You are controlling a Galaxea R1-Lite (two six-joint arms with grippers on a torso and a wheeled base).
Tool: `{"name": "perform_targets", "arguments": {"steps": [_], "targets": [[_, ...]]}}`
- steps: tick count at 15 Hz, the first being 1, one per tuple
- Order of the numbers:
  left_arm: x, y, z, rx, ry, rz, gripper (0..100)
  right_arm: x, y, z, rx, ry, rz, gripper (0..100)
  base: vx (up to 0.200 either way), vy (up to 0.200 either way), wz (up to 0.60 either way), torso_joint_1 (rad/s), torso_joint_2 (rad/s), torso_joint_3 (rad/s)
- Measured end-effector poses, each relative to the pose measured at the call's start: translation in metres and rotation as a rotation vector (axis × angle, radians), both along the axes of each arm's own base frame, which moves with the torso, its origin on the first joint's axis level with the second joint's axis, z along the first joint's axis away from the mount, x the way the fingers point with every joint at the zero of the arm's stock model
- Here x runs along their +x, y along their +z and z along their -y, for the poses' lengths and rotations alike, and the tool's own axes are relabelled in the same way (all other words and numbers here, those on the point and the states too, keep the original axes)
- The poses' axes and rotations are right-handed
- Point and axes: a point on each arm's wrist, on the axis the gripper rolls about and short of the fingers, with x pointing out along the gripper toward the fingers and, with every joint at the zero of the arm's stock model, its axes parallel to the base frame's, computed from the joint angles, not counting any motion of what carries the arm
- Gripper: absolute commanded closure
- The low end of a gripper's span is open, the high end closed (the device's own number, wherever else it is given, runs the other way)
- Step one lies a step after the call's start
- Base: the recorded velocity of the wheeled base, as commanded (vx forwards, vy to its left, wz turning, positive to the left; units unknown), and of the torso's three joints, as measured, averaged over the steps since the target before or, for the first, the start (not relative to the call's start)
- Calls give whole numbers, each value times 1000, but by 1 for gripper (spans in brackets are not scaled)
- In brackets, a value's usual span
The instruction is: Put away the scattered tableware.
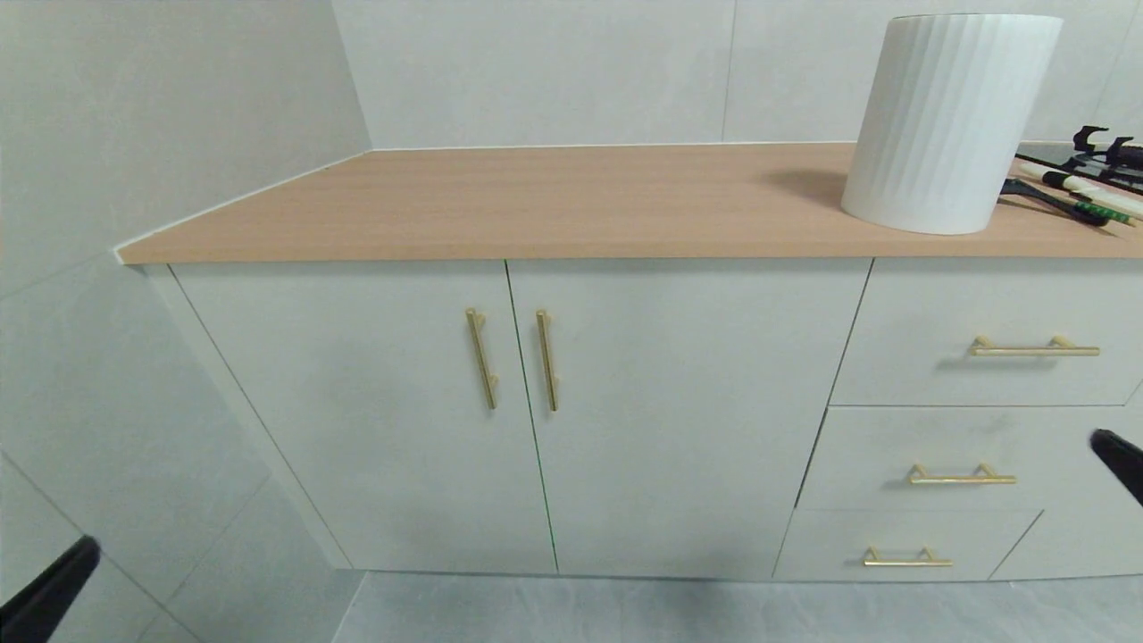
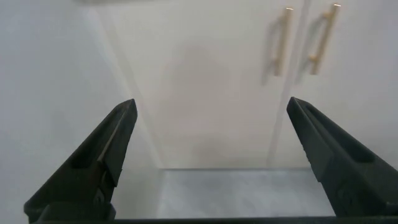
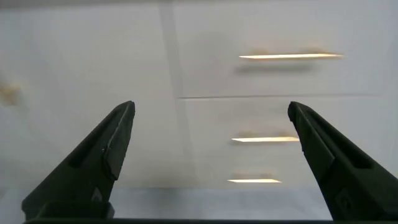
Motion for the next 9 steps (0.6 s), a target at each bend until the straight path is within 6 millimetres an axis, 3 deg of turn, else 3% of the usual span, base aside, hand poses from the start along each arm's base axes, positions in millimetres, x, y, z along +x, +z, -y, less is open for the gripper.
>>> {"name": "perform_targets", "arguments": {"steps": [4, 6, 9], "targets": [[-46, -17, -12, 22, 169, 117, 0, -69, -12, 27, -73, -161, 103, 0, 0, 0, 0, 0, 0, 0], [-58, -21, -12, 20, 231, 176, 0, -92, -20, 31, -123, -207, 156, 0, 0, 0, 0, 0, 0, 0], [-70, -34, -9, 23, 297, 228, 0, -111, -29, 29, -139, -281, 233, 0, 0, 0, 0, 0, 0, 0]]}}
